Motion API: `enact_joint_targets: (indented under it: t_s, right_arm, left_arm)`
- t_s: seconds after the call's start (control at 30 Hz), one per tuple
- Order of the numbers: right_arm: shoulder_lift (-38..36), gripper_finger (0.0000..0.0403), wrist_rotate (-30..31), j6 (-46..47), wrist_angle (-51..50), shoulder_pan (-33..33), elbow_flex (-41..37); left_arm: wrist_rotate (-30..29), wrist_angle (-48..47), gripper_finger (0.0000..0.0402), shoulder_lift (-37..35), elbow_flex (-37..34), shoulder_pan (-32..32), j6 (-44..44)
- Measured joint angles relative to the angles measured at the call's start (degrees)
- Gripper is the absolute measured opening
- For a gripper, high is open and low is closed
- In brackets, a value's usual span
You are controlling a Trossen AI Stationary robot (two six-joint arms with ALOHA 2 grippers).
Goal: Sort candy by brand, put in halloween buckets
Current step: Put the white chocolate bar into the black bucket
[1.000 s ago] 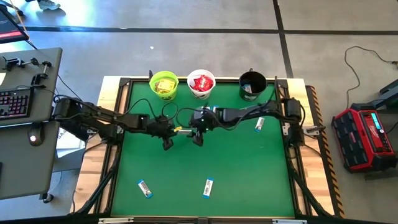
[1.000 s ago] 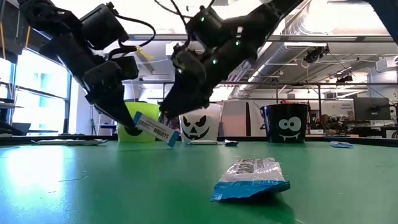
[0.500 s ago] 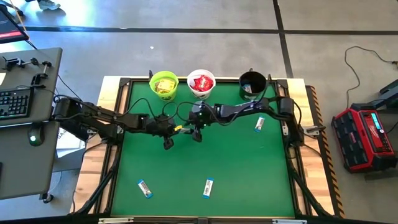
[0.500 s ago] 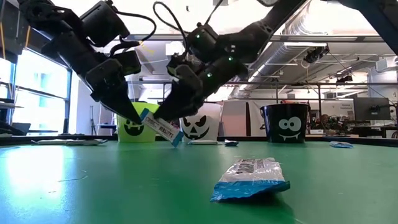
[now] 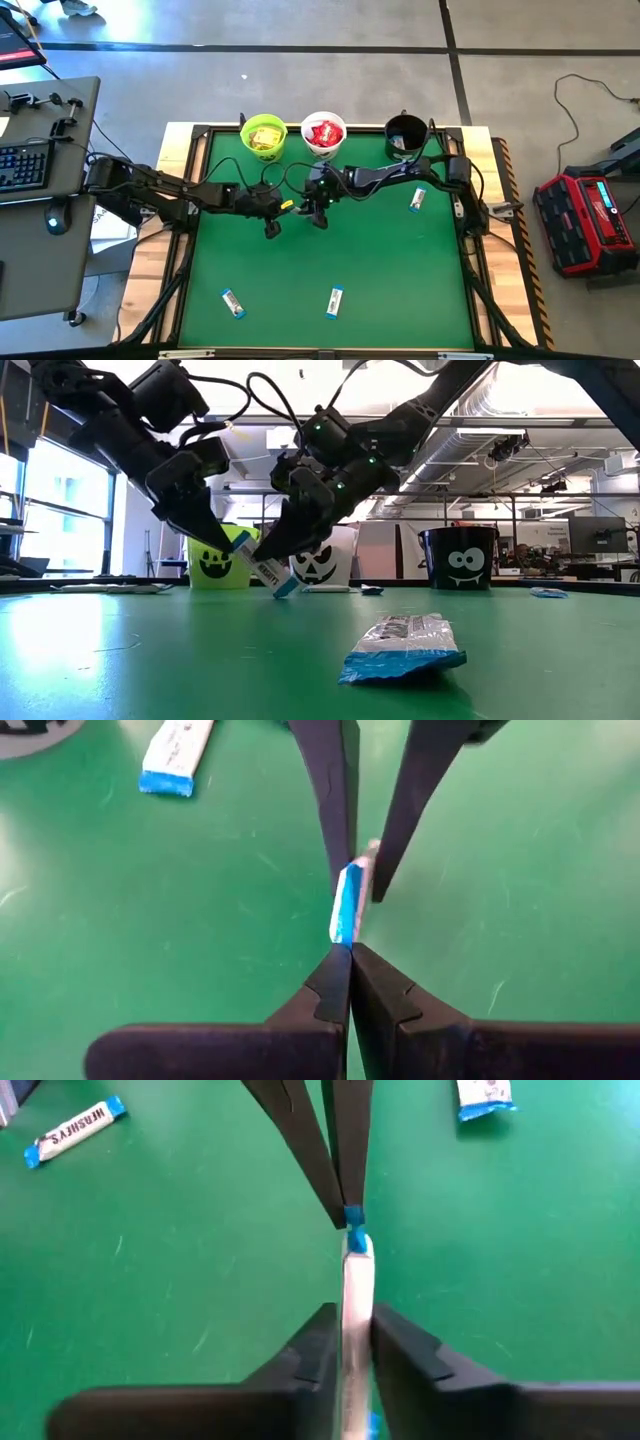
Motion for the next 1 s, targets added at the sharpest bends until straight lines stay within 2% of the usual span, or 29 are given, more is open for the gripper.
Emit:
enact_joint_targets:
  t_s: [0.13,0.33,0.5,0.6,0.77,1.0]
  right_arm:
    - [0.0,0.0010,0.0,0.3,-0.1,0.0,0.0]
    - [-0.5,0.0016,0.0,5.0,-1.4,-0.1,0.0]
    - [-3.7,0.0009,0.4,6.8,-4.5,-0.8,0.0]
    - [-7.1,0.0009,2.1,8.2,-10.1,-2.5,-0.1]
    - [-17.0,0.0009,9.0,10.1,-22.7,-6.9,0.0]
    - [-31.9,0.0009,26.6,14.1,-42.5,-18.0,0.0]
  left_arm:
    - [0.0,0.4,0.0000,0.0,0.0,0.1,-1.0]
    - [-0.3,2.0,0.0012,-0.1,0.0,0.1,-3.1]
    - [-0.3,4.3,0.0048,-3.0,0.0,0.3,-4.5]
    - [-1.0,5.1,0.0073,-6.1,0.0,0.9,-5.2]
    - [-2.4,4.2,0.0099,-10.2,-0.1,2.4,-6.0]
    - [-3.0,3.8,0.0104,-11.3,-0.1,2.8,-6.0]
